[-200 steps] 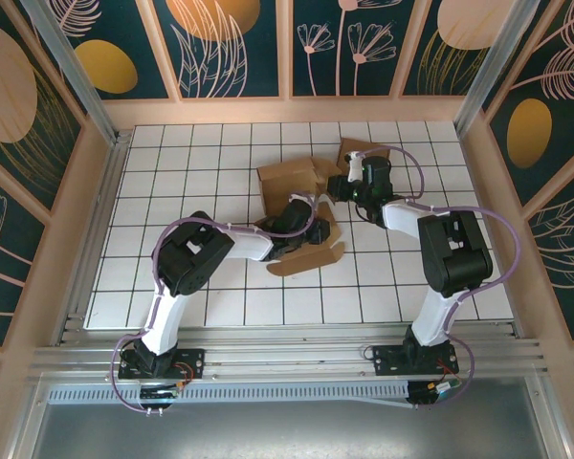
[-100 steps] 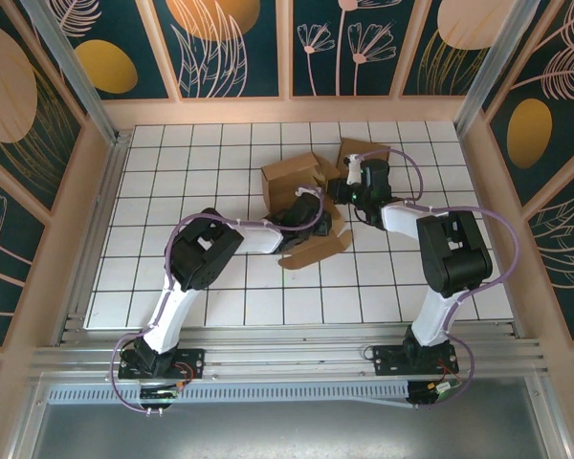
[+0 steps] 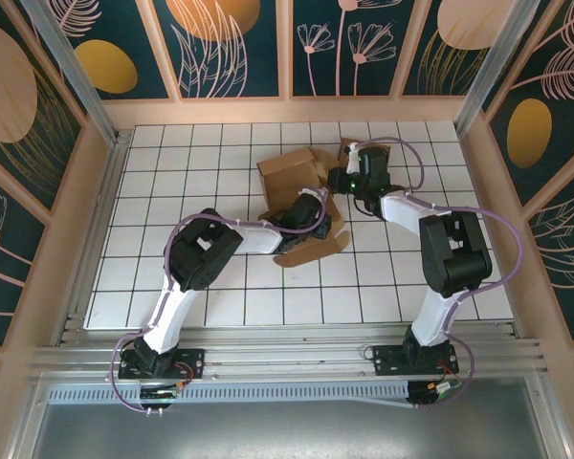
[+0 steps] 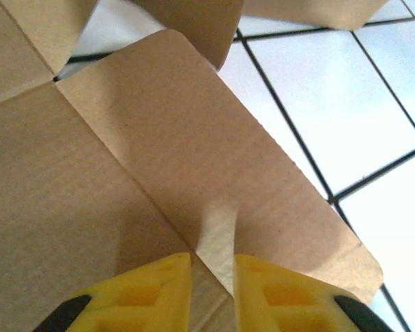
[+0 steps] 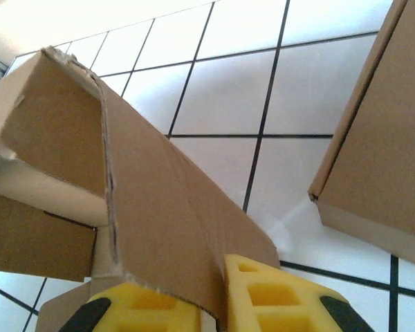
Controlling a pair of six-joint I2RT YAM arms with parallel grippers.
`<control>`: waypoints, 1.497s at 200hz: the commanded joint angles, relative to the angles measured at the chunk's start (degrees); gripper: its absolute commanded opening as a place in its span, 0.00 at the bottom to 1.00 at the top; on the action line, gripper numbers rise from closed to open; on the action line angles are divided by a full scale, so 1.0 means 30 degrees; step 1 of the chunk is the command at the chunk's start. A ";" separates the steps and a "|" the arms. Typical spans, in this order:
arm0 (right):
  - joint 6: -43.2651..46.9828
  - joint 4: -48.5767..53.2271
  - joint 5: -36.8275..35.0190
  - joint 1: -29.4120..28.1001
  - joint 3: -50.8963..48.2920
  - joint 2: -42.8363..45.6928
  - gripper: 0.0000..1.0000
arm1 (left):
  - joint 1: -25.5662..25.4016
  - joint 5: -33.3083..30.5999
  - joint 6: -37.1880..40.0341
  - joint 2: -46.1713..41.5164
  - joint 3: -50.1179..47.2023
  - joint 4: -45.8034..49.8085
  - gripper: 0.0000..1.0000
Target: Fold the paper box
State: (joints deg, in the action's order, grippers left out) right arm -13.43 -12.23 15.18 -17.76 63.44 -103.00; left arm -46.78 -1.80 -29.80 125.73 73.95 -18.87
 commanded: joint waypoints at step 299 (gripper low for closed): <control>-0.0591 -0.5083 -0.7671 -0.4356 -0.5033 0.0669 0.08 | 0.0794 0.1249 -0.4743 -0.3319 -0.4822 -0.4692 0.14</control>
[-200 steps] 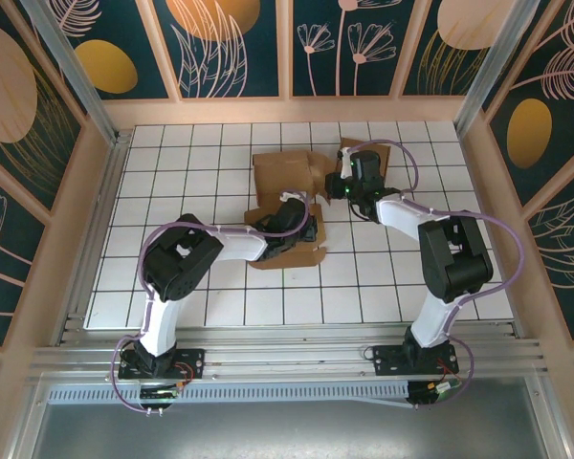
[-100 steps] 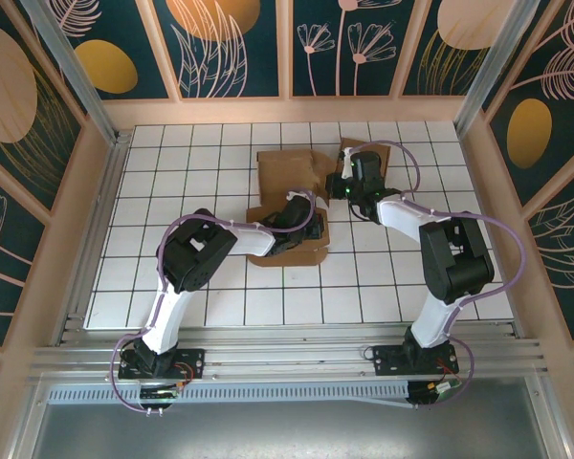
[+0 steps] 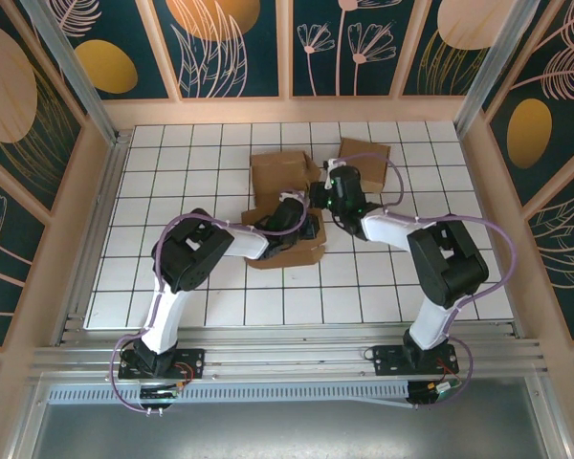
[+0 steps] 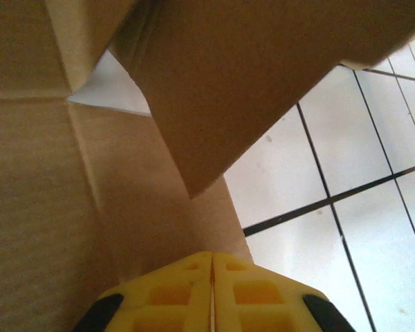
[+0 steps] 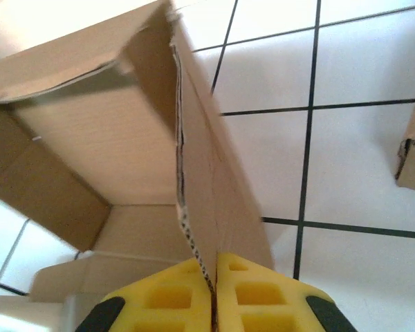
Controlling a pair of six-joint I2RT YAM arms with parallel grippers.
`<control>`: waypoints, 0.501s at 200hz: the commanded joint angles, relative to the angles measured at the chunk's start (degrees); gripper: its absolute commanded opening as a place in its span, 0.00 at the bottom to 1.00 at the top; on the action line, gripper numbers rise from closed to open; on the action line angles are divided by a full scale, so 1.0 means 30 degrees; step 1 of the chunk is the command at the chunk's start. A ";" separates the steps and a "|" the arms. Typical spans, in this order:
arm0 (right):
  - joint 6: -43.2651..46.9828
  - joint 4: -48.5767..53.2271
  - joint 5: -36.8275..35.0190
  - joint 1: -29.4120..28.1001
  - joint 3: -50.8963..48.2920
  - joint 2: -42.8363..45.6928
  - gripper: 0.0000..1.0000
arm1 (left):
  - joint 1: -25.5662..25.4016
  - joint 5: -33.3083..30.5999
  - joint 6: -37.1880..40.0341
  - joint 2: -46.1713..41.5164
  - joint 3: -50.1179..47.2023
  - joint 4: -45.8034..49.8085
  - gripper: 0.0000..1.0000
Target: Fold the paper box
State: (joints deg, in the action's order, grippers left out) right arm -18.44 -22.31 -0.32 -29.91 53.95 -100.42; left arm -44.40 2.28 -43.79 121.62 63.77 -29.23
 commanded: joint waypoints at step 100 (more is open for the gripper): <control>0.2208 -0.2756 -0.3937 -0.1488 -0.2653 -0.0126 0.09 | 0.0064 -0.3817 -0.0879 -0.9717 -0.4259 0.0638 0.36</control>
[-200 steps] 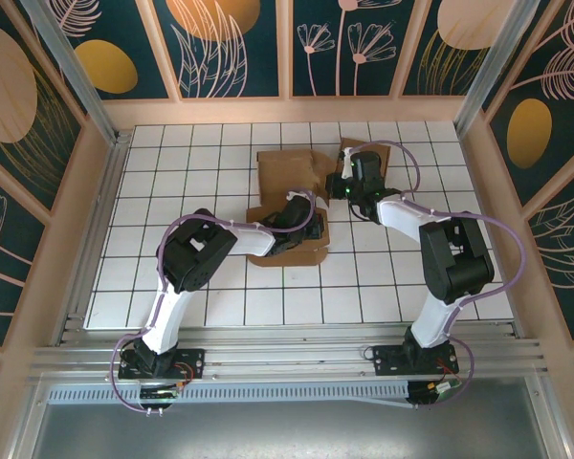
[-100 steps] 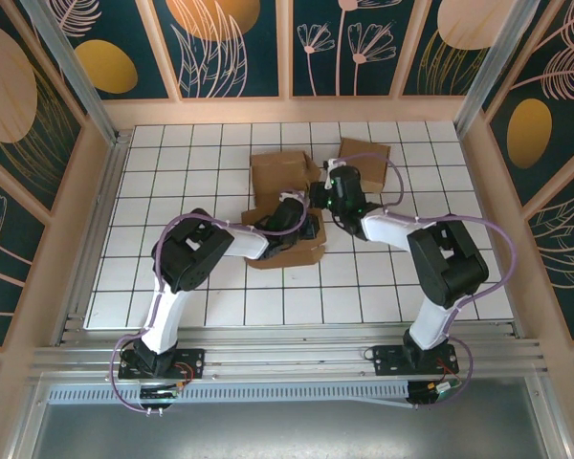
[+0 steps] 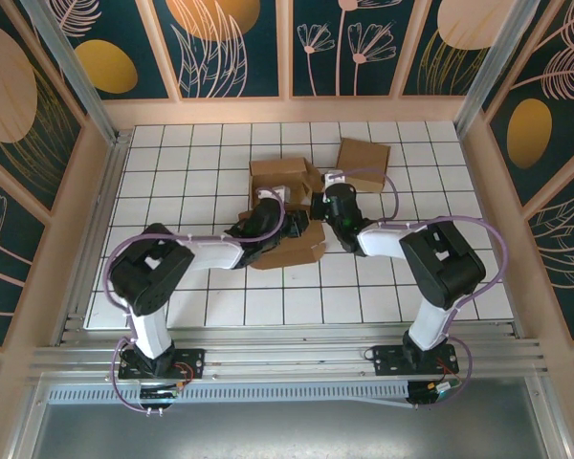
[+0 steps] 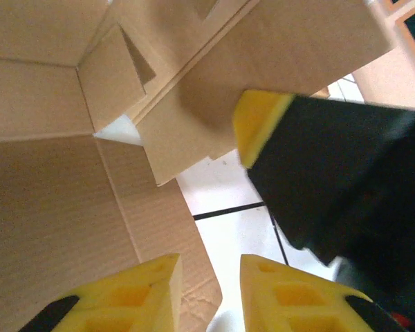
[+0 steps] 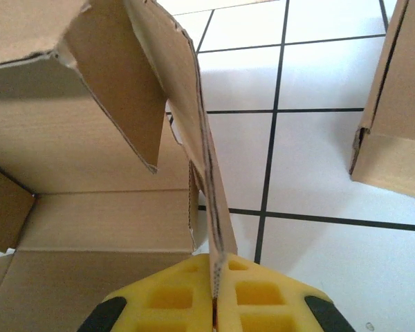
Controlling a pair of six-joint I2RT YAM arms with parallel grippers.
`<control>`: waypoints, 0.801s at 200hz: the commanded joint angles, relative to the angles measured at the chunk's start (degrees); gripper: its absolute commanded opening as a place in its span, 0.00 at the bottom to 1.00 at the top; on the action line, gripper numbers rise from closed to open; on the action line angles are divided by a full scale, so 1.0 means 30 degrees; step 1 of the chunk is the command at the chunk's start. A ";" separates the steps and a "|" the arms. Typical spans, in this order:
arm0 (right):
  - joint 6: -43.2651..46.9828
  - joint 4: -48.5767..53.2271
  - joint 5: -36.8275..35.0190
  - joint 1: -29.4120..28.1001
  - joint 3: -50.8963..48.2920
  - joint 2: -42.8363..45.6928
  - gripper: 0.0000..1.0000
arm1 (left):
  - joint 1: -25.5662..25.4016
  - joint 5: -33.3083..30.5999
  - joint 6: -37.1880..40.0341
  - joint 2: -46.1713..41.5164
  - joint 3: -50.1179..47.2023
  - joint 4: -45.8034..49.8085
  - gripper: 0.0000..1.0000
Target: Fold the paper box
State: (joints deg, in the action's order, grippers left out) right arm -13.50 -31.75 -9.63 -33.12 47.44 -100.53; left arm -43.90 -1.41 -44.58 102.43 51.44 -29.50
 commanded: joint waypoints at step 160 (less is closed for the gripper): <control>0.1216 0.0568 -0.0684 -0.1166 -0.0151 -0.0127 0.13 | 0.7521 0.3694 0.0026 -0.1017 0.4227 0.4400 0.64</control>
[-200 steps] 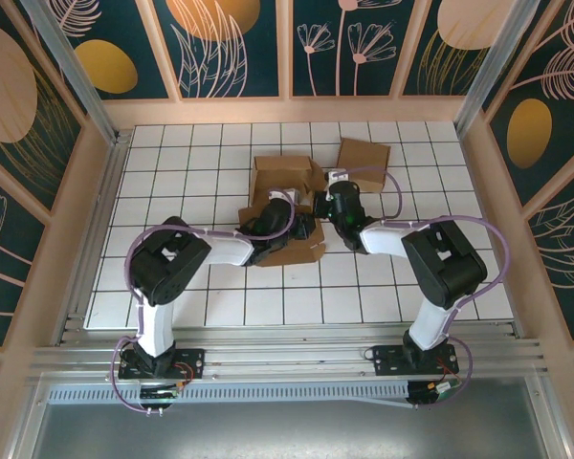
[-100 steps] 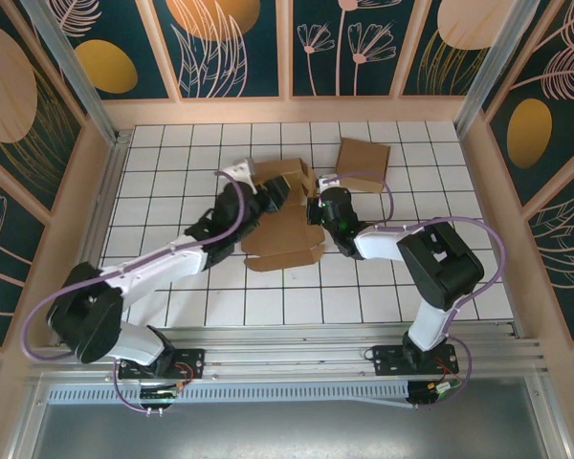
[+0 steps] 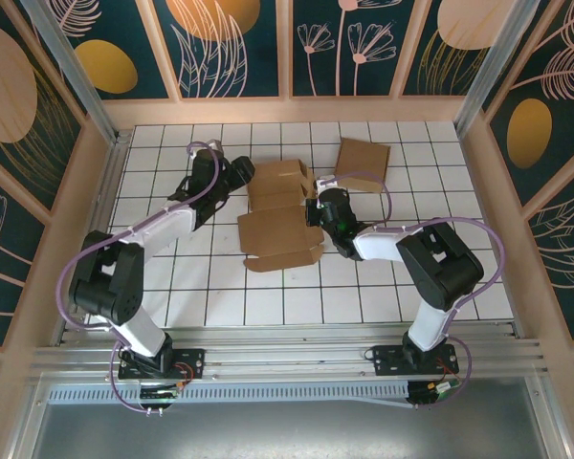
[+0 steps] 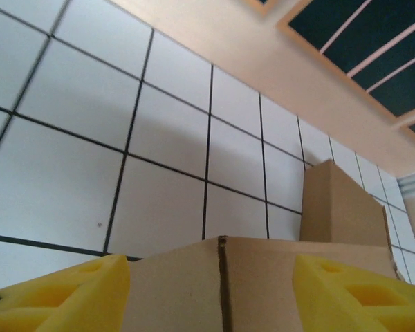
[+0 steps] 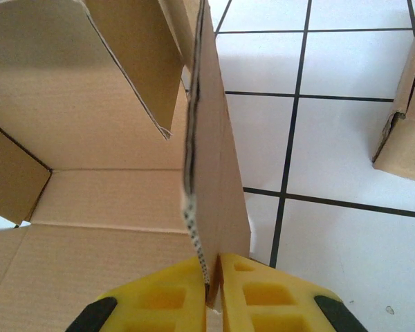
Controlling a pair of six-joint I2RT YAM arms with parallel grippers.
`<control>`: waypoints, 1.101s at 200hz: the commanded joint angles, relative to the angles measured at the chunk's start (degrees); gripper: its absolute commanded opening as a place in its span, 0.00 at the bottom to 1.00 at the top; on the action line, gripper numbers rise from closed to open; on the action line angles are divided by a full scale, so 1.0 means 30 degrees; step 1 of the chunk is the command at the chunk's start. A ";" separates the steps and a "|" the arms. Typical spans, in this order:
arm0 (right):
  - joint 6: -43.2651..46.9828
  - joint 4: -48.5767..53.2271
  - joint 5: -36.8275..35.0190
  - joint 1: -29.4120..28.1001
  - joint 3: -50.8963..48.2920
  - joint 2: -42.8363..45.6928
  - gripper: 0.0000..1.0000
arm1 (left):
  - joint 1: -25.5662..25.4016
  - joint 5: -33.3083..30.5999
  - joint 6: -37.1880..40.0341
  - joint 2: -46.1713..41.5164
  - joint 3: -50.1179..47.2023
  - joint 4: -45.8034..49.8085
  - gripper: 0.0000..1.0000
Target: Fold the paper box
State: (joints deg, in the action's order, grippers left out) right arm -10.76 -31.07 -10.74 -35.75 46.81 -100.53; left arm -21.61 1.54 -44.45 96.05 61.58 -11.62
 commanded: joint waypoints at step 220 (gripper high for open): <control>0.3064 0.1443 0.6309 -0.1215 -0.1107 0.5951 0.81 | 0.0275 0.3774 0.0304 0.3090 0.0852 -0.1952 0.38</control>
State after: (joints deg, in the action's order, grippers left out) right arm -9.08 -27.07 -1.21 -40.07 47.75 -95.46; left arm -20.58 12.45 -46.68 103.18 62.76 -21.45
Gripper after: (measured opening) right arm 0.725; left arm 0.375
